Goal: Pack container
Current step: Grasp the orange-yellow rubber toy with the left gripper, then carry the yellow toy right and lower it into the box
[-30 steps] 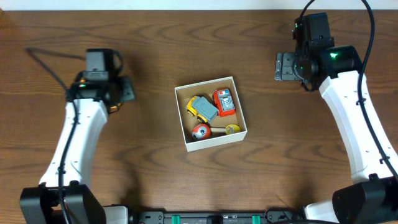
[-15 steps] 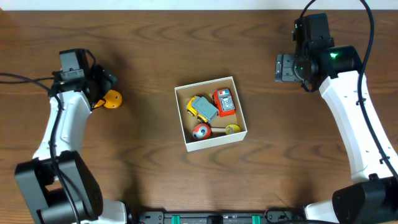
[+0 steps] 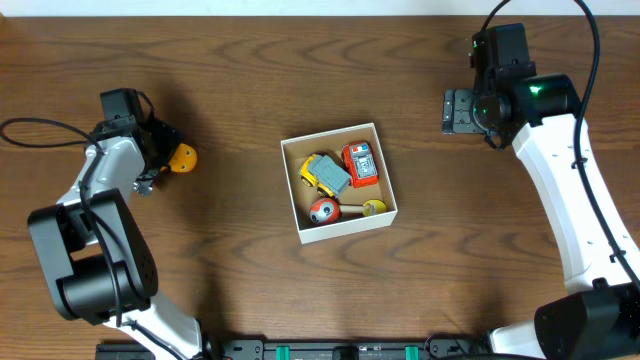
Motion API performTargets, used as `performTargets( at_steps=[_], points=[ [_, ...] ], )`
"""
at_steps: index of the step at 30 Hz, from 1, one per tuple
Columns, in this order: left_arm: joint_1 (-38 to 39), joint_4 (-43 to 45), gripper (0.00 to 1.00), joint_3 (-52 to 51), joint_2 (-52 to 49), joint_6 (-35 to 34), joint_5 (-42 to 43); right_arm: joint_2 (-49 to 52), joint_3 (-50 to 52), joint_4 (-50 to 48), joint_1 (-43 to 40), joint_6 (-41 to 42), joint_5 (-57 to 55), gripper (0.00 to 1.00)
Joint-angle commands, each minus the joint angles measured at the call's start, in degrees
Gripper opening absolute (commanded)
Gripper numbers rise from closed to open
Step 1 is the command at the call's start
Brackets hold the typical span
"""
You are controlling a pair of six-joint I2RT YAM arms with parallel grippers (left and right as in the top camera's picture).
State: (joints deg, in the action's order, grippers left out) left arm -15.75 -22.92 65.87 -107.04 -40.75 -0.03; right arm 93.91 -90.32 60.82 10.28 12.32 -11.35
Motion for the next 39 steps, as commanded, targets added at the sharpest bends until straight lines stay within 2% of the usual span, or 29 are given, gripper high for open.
performTargets(
  at_steps=[1,4,7,9,15,20,25,27,33,39],
  points=[
    [-0.2,-0.7,0.84,0.1,-1.6,-0.2,0.8,0.4,0.2,0.2,-0.2,-0.5,0.0,0.83],
    [-0.2,-0.7,0.47,0.1,-1.5,0.2,2.5,0.4,0.2,0.3,-0.2,-0.3,0.1,0.83],
    [-0.2,-0.7,0.19,0.2,-1.2,0.5,6.5,0.4,0.2,0.2,-0.2,-0.3,0.0,0.83],
    [-0.1,-0.7,0.06,0.2,-0.7,1.8,9.1,0.4,0.2,0.2,-0.2,-0.3,0.0,0.83],
    [1.9,-0.9,0.06,0.3,5.9,8.5,11.0,0.4,0.2,0.2,-0.2,-0.2,0.3,0.83],
    [7.4,-1.1,0.06,0.4,16.1,17.8,11.0,0.4,0.2,0.1,-0.2,-0.2,1.4,0.83],
    [16.7,-3.3,0.06,0.4,24.9,32.7,11.0,0.4,0.2,-0.2,-0.2,-0.2,1.3,0.83],
    [22.0,-5.6,0.06,0.4,27.1,42.4,11.0,0.4,0.2,-0.2,-0.2,-0.2,1.3,0.83],
    [36.0,-11.0,0.08,0.3,27.3,61.2,11.0,0.4,0.2,-0.2,-0.2,-0.2,1.4,0.84],
    [45.6,-8.5,0.08,0.3,24.2,69.0,11.0,0.4,0.2,-0.1,-0.2,-0.2,1.4,0.84]
  ],
)
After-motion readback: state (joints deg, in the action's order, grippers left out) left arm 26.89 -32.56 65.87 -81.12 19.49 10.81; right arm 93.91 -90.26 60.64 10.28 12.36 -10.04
